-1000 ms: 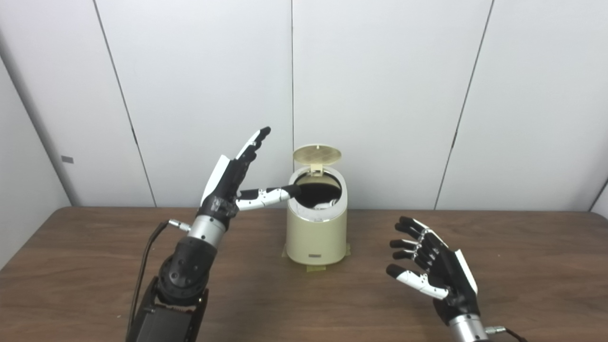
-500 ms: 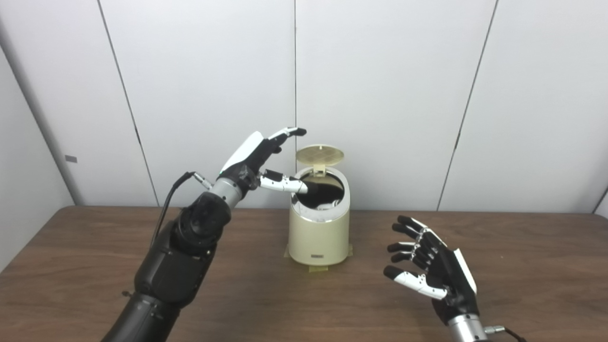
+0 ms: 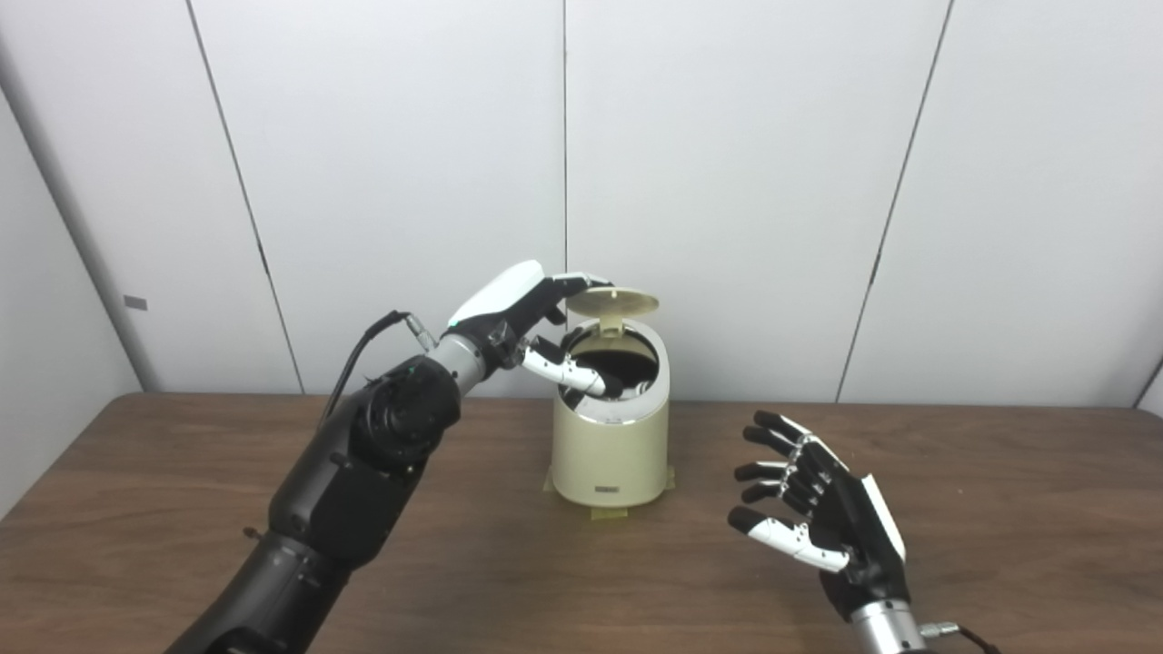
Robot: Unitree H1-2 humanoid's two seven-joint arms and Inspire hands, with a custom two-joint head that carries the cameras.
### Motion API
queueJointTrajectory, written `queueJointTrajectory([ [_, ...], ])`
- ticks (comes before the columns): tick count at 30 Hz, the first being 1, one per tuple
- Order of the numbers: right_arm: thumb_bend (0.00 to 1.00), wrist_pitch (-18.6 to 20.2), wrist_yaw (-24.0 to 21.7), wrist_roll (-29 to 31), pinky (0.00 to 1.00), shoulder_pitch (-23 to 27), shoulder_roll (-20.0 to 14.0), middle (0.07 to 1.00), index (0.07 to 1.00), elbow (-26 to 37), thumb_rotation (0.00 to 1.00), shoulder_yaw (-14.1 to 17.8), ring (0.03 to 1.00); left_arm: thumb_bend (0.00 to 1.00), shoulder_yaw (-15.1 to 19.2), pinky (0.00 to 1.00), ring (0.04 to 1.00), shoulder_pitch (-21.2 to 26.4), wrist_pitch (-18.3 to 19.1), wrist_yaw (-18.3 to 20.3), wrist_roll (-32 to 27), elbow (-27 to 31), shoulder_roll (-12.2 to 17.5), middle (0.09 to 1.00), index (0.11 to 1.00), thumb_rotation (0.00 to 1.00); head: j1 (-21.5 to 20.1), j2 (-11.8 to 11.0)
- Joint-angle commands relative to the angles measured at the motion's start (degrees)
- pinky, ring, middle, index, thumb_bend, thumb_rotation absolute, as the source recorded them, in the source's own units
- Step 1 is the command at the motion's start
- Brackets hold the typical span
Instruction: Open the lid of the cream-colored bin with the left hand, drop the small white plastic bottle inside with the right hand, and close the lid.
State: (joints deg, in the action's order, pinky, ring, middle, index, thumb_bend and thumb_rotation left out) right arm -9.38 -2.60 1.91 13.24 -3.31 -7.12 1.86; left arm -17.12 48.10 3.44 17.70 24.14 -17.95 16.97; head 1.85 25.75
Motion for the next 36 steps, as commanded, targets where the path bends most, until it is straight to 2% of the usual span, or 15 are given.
queueJointTrajectory([
  [1, 0.86, -0.9, 0.1, 0.1, 0.47, 1.6, 0.1, 0.781, 0.792, 2.7, 0.28, -0.1, 0.598, 1.0, 0.0, 0.77, 0.916, 2.1, -1.3, -0.1, 0.6, 2.9, 0.9, 0.866, 0.838, 0.3, 0.0, 0.1],
  [7, 0.85, -0.5, -0.2, 0.6, 0.46, 1.6, 0.1, 0.783, 0.795, 2.9, 0.27, -0.2, 0.596, 0.99, -1.3, 0.86, 0.986, 1.5, -0.6, 2.8, 3.0, 7.5, 2.5, 0.872, 0.855, 0.31, 0.0, 0.2],
  [13, 0.86, 0.4, -0.1, 0.7, 0.46, 1.5, 0.2, 0.779, 0.791, 3.4, 0.27, -0.3, 0.595, 0.99, -5.8, 0.94, 1.0, 2.2, -3.2, 4.4, 12.6, 13.3, 5.9, 0.85, 0.847, 0.3, -0.1, 0.2],
  [17, 0.86, 0.2, 0.0, 0.2, 0.46, 1.5, 0.2, 0.777, 0.794, 3.4, 0.27, -0.4, 0.589, 1.0, -7.6, 0.99, 0.997, 2.3, -4.2, 6.1, 17.2, 15.7, 7.4, 0.821, 0.834, 0.33, -0.1, 0.4],
  [25, 0.87, 0.9, -0.1, 0.6, 0.46, 1.6, 0.3, 0.774, 0.789, 3.7, 0.28, -0.5, 0.59, 1.0, -9.1, 1.0, 0.987, 1.9, -4.4, 10.8, 24.4, 18.3, 8.4, 0.8, 0.817, 0.32, -0.3, 0.6],
  [36, 0.86, 1.0, 0.0, -0.1, 0.47, 1.6, 0.1, 0.773, 0.785, 4.0, 0.28, -0.7, 0.591, 1.0, -8.3, 1.0, 0.965, 0.5, -3.8, 14.1, 27.2, 19.6, 7.7, 0.794, 0.811, 0.3, -0.5, 1.4],
])
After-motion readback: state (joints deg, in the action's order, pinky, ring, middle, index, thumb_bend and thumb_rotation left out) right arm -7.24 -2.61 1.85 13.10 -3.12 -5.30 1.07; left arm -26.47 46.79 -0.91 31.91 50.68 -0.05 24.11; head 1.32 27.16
